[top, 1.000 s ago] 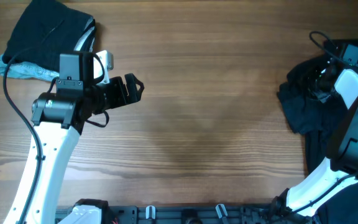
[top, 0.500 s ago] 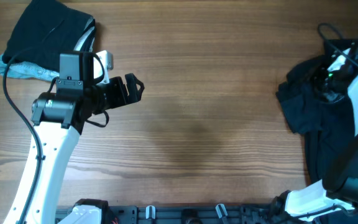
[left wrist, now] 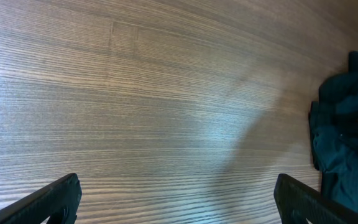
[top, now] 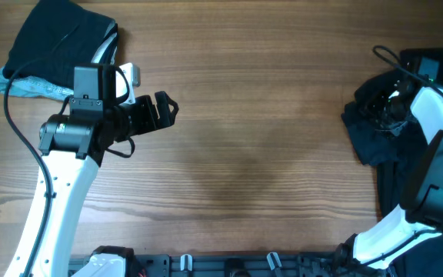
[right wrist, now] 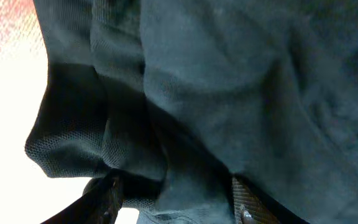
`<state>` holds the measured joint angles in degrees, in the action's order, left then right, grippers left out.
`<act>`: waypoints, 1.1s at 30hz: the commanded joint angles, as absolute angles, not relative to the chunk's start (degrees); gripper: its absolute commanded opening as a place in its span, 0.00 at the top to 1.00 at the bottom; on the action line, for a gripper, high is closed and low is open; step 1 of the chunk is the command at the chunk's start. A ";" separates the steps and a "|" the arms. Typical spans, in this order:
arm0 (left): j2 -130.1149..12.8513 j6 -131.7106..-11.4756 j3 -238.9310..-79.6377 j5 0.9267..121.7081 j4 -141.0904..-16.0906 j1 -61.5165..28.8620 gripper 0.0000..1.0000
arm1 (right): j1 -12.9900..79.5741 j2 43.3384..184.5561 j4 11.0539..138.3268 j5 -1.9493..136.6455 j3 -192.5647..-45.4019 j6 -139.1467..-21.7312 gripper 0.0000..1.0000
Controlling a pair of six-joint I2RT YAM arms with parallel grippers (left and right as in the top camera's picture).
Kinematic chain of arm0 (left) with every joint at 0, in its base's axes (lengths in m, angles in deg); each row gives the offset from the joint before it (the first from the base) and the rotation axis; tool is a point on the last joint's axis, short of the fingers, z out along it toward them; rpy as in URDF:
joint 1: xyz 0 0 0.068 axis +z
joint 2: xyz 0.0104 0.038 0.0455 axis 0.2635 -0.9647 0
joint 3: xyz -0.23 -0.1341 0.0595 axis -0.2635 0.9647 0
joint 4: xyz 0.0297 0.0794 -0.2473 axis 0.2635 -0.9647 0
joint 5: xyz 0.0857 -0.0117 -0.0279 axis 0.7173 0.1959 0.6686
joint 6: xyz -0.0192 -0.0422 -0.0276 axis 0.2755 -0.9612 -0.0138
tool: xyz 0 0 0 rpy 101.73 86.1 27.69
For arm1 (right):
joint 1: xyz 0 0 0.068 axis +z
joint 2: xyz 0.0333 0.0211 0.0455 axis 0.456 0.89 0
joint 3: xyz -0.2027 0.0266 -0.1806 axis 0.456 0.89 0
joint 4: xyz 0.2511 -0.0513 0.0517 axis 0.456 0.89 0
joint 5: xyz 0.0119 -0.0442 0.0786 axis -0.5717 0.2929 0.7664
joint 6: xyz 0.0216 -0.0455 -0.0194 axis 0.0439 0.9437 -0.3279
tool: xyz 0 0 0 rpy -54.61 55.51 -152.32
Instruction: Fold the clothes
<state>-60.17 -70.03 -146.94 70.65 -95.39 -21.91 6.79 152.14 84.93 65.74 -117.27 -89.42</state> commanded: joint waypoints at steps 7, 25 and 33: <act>-60.13 -70.14 -148.09 70.98 -95.28 -21.80 0.00 | 6.53 153.45 88.60 56.26 -116.81 -93.73 0.69; -44.54 -70.31 -156.20 72.27 -90.91 -17.93 0.08 | 33.91 113.94 89.06 91.93 -129.86 -80.42 0.96; -37.09 -70.12 -157.12 77.21 -90.91 -13.08 0.05 | 68.12 119.33 89.91 54.62 -130.29 -86.84 0.32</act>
<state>-36.37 -70.23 -156.31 75.90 -90.91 -13.41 68.97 120.60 89.48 73.87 -129.16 -81.95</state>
